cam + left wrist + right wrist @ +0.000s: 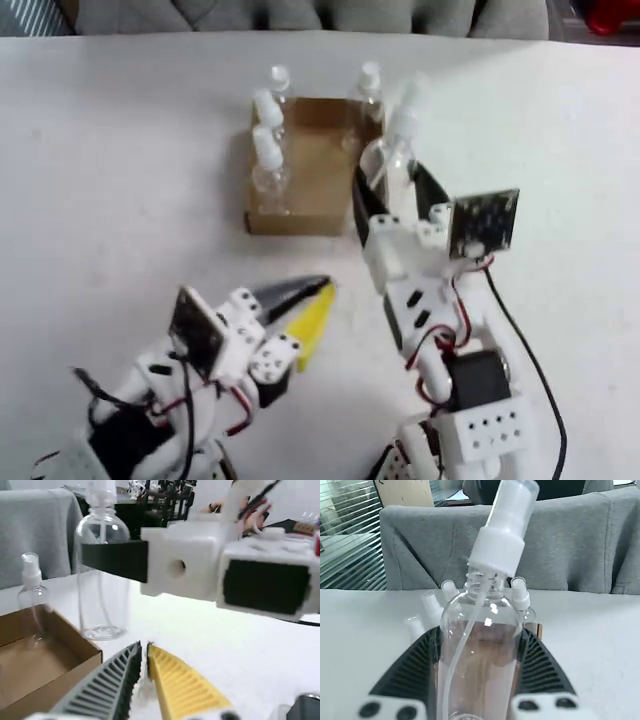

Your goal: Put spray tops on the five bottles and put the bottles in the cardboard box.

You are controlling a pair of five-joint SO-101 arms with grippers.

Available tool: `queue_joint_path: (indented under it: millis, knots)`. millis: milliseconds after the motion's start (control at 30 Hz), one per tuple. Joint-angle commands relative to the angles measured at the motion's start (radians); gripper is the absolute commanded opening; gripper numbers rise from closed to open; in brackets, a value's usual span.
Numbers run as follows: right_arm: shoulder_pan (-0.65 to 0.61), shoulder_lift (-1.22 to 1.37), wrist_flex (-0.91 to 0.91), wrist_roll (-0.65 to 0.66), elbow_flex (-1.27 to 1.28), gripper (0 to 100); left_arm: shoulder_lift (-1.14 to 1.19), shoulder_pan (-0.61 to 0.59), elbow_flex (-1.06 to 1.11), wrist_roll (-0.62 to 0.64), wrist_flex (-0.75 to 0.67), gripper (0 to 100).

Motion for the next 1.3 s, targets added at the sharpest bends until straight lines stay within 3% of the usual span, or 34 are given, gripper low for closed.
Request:
queue_joint_path:
  millis: [0, 67, 500, 700, 1067, 1267]
  knots:
    - [-0.054, 0.07, 0.012, -0.017, -0.104, 1.5, -0.094, 0.058, 0.186, -0.003, -0.235, 2]
    - [-0.093, 0.07, 0.058, -0.017, -0.117, 1.5, -0.082, 0.058, 0.229, -0.003, -0.304, 2]
    - [-0.255, 0.07, 0.532, -0.029, -0.376, 1.5, 0.11, 0.054, 0.233, -0.002, -0.417, 2]
    - [-0.291, 0.079, 0.722, -0.029, -0.508, 1.5, 0.203, -0.019, 0.232, -0.002, -0.517, 2]
    - [-0.216, 0.082, 0.72, -0.026, -0.522, 1.5, 0.206, -0.033, 0.233, -0.002, -0.517, 2]
    - [-0.088, 0.193, 0.598, 0.049, -0.511, 1.5, 0.206, -0.108, 0.216, -0.002, -0.381, 2]
